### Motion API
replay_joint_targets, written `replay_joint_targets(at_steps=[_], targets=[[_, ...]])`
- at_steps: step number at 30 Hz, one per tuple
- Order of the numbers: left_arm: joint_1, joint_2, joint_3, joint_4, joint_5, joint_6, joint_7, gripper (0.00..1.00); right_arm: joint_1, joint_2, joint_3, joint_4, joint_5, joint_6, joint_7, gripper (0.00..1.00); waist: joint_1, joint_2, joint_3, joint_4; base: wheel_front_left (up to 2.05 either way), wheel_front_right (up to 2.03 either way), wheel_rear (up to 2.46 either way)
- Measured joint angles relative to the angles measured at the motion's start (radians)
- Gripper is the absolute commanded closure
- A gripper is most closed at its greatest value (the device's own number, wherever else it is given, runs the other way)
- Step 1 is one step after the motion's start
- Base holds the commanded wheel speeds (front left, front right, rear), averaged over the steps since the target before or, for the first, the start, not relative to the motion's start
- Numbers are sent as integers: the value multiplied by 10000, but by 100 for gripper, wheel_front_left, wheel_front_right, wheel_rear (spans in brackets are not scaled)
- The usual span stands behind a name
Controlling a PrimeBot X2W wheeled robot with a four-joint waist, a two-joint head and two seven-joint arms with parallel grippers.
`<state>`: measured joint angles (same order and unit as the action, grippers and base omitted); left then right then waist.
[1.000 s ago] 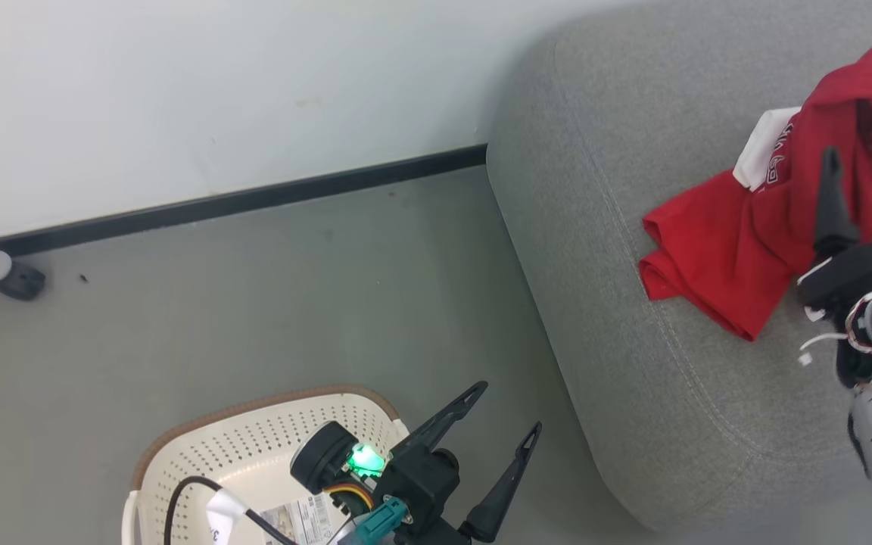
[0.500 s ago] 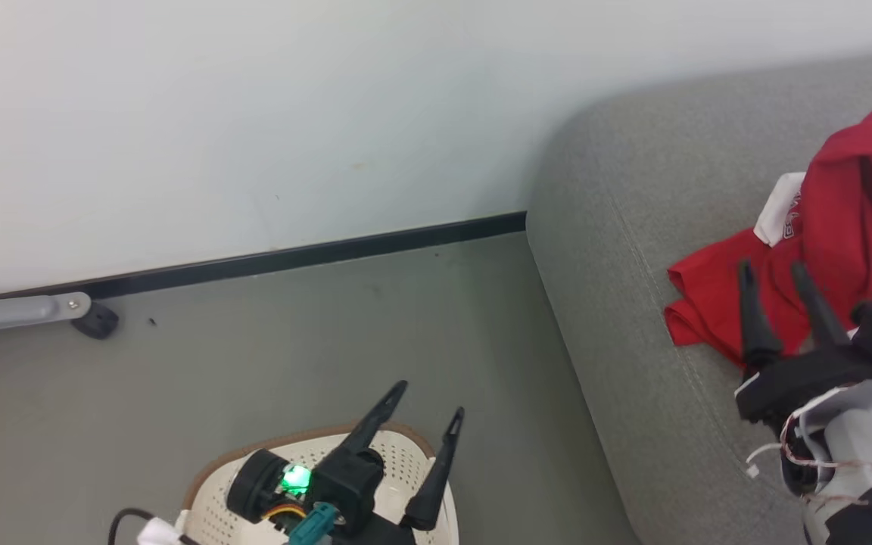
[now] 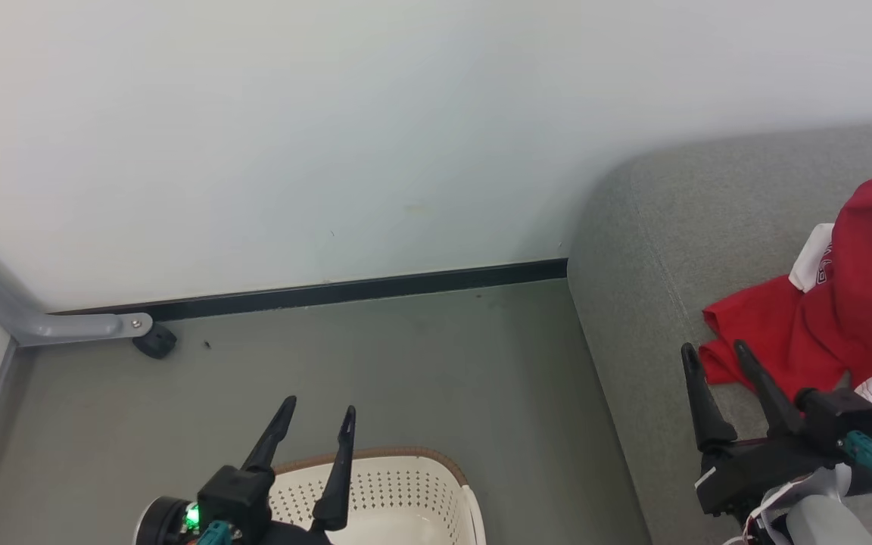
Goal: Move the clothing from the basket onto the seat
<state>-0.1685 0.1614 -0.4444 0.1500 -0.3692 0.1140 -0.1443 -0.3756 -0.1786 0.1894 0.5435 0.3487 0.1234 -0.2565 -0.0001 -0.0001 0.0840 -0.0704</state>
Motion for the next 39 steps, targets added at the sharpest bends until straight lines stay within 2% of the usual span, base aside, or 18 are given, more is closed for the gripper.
replay_joint_targets(at_steps=[4, 9, 18, 26, 39], targets=[[384, 12, 558, 35, -86, 15, -171, 0, 486, 27, 65, -416, -178, -17, 0, 0, 0, 0, -179, 100, 0, 0, 0], [744, -6, 1070, 140, -155, 21, -263, 0, 1173, 12, 61, -836, -341, -196, 0, 0, 0, 0, -368, 224, 0, 0, 0], [1327, -98, 1695, 357, -173, 98, -435, 0, 1891, -12, 71, -1536, -416, -374, 0, 0, -1, 0, -629, 415, 0, 0, 0], [1569, -376, 1919, 407, -159, 100, -523, 0, 2179, -17, 90, -1981, -497, -541, 0, 0, 1, 1, -679, 457, 0, 0, 0], [1581, -564, 2102, 428, -59, 100, -568, 0, 2480, -98, 123, -2385, -518, -631, 13, 0, 1, 1, -705, 487, 0, 0, 0]])
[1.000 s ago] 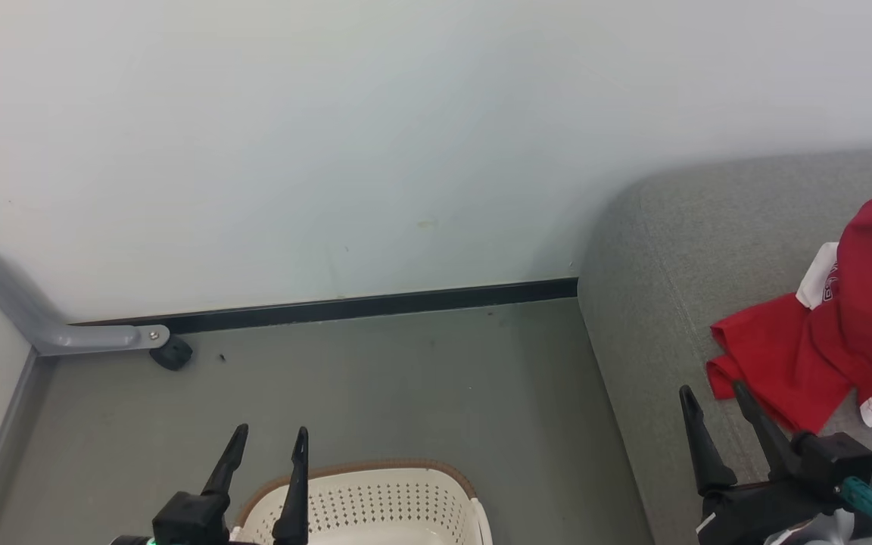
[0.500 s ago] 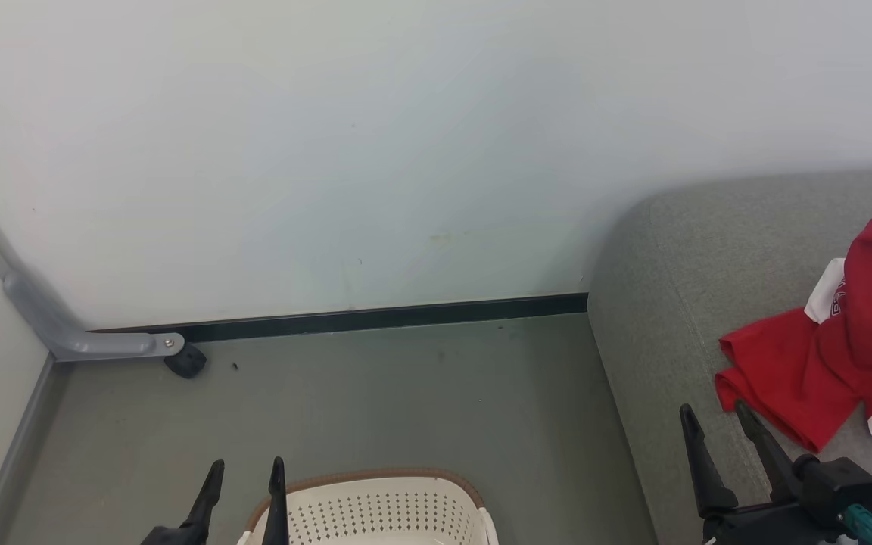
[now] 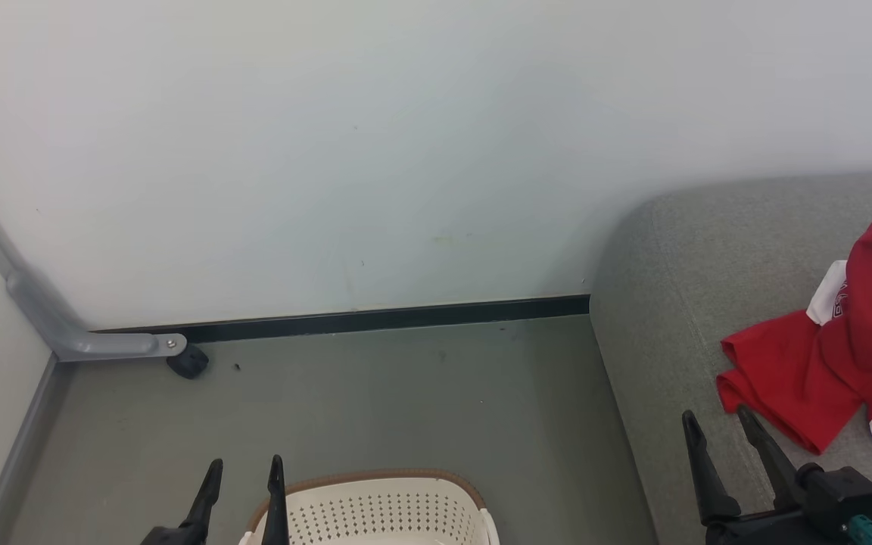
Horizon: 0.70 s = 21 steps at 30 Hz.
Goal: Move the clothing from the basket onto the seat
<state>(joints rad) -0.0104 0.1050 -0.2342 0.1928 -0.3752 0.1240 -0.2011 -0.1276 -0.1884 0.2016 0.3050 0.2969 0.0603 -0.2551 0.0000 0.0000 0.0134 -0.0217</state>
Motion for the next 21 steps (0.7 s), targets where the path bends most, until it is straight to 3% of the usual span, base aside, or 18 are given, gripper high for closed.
replay_joint_targets(at_steps=[21], targets=[[5, -115, 65, 128, 261, 0, 10, 0, 161, -35, 0, -443, 6, -33, 228, 0, 0, 0, 60, 76, 0, 0, 0]])
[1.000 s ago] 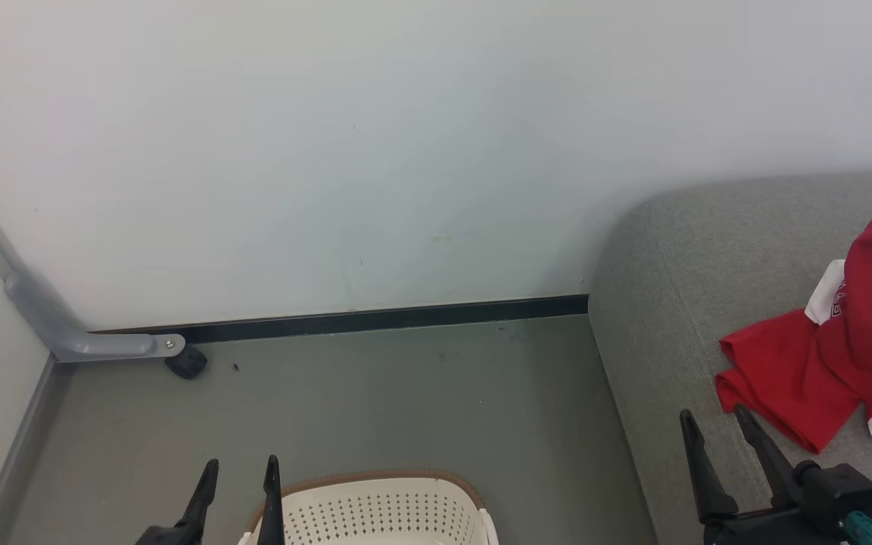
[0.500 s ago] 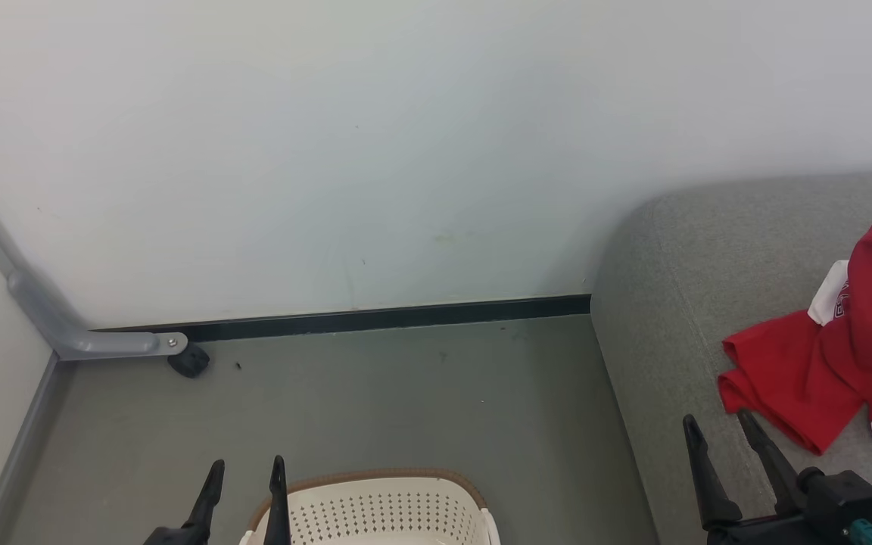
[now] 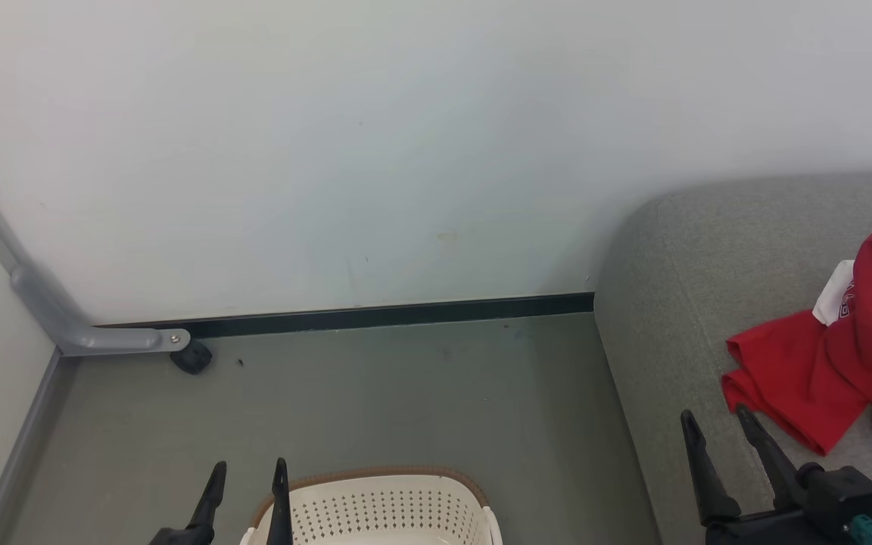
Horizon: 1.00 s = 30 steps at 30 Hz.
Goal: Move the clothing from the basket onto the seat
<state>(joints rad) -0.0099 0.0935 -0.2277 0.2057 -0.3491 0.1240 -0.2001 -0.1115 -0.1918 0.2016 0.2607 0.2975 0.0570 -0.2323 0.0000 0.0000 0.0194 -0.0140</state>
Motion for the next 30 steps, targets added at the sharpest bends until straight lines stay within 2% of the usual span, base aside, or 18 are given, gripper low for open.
replay_joint_targets(at_steps=[1, 12, 30], targets=[[0, 2, -25, -2, 4, 2, 4, 100, 1, 0, 0, -13, 12, 0, 29, 100, 0, 0, 5, 5, 0, 0, 0], [206, -40, 94, 453, -420, -109, 196, 100, 364, 261, -161, 435, 464, 17, 219, 100, 0, 0, -4, 18, 0, 0, 0], [170, -119, 702, 562, -2911, -554, 846, 100, 354, 495, -811, 495, 3064, 123, 918, 100, 0, 0, -45, 41, 0, 0, 0]])
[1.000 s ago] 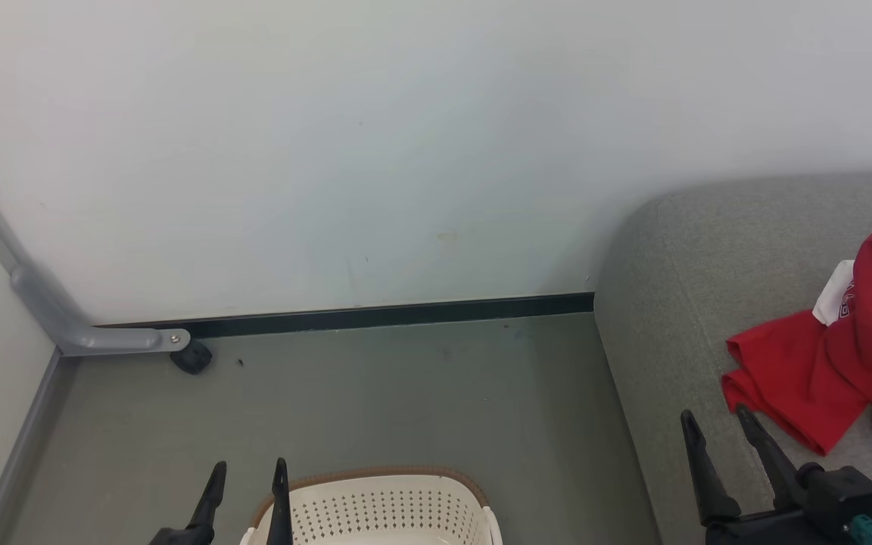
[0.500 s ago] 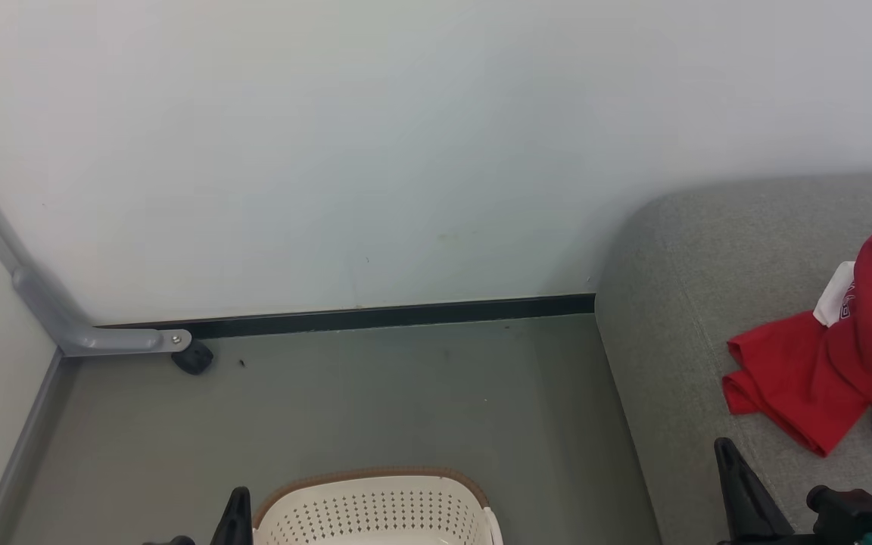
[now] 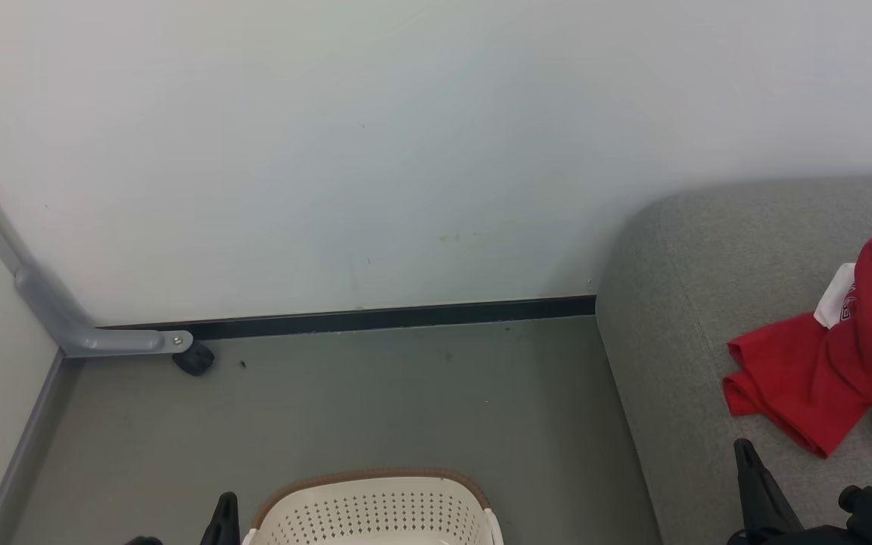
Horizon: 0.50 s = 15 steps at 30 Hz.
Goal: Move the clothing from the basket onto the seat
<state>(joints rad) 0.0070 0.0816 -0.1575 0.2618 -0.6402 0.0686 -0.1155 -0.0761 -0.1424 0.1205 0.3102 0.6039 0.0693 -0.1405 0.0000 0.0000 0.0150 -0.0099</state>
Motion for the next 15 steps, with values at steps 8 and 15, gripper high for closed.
replay_joint_targets(at_steps=[8, 15], targets=[[-35, -69, 270, 40, -1091, -176, 272, 100, -5, 113, -278, 0, 1095, 13, 313, 100, 0, 0, -16, 10, 0, 0, 0], [-89, -109, 518, 98, -1918, -431, 489, 100, -8, 196, -523, -2, 2025, 73, 531, 100, 0, 0, -28, 19, 0, 0, 0]])
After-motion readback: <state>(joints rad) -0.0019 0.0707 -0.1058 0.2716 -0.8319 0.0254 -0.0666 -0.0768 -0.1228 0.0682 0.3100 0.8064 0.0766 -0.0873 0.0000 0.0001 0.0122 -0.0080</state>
